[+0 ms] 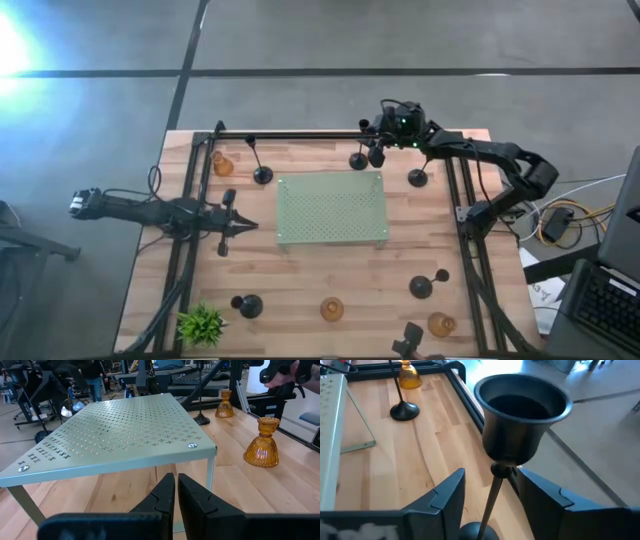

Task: Pick & Place candle stick holders
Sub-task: Put the black candle holder on the shelf

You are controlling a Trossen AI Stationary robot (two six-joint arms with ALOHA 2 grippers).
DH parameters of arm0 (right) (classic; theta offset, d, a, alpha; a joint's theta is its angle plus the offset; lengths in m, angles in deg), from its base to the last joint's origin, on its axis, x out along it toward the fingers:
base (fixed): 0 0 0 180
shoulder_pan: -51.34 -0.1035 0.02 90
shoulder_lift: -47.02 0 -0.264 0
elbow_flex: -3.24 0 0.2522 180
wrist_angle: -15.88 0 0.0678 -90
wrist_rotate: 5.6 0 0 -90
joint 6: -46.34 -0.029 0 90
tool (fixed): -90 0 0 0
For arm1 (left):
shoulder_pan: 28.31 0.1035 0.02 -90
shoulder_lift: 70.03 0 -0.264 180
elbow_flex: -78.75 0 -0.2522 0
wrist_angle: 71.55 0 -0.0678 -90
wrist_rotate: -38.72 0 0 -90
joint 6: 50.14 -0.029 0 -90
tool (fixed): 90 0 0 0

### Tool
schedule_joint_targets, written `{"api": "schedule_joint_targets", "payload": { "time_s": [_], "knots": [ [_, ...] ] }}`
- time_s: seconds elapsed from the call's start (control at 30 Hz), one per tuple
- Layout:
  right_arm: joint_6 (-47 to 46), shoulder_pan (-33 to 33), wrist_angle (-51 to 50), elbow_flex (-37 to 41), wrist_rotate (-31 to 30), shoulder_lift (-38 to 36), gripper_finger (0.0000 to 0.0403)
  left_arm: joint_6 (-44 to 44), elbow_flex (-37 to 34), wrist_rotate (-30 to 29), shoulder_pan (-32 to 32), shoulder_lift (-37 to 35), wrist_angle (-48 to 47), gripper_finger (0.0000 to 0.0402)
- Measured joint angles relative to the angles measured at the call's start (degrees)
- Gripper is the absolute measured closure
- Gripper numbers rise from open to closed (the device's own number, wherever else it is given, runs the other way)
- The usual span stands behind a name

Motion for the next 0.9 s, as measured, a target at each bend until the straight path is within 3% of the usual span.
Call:
{"api": "schedule_joint_targets", "payload": {
  "time_s": [0.37,0.57,0.9],
  "knots": [
    [-1.20,0.01,0.09,-0.53,-2.65,0.44,0.0384,0.00,-0.02,0.02,-0.02,-0.02,0.00,0.0374],
    [-1.10,0.00,-2.37,-1.93,-2.81,-2.84,0.0388,0.00,-0.02,0.02,-0.02,-0.02,0.00,0.0374],
    [0.56,0.00,-25.17,-17.03,-2.81,-10.61,0.0390,0.00,-0.02,0.02,-0.02,-0.02,0.00,0.0374]
  ]
}}
